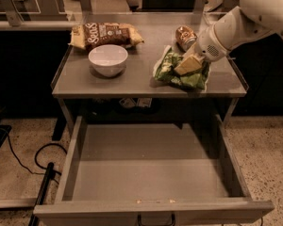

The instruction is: Pick green jalapeno chip bag from top drawer and place on counter

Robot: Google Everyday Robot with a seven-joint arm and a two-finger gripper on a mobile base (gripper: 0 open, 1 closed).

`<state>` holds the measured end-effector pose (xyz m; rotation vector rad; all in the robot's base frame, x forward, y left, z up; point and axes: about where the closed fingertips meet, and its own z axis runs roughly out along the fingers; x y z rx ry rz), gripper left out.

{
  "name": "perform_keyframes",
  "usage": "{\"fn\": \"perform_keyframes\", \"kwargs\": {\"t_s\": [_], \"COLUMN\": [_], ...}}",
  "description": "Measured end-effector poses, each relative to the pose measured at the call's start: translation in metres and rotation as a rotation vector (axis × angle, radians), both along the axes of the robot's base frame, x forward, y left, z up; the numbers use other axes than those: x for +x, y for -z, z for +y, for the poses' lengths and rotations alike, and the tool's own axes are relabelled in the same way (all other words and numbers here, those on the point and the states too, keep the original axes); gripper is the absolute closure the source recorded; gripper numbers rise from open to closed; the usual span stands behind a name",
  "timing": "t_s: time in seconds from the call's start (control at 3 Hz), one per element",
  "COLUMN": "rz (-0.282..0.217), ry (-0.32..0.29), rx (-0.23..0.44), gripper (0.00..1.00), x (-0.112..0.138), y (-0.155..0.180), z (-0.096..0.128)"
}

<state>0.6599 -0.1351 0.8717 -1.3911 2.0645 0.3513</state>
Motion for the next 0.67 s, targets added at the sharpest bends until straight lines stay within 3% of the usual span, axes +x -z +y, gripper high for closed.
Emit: {"fn": "perform_keyframes", "kwargs": {"t_s": [0.67], "rz": [0.004], "ry": [-0.029], "rx": [0.037], "gripper": [1.0], "x": [0.032], "y": [0.019], "z": [0.02]}}
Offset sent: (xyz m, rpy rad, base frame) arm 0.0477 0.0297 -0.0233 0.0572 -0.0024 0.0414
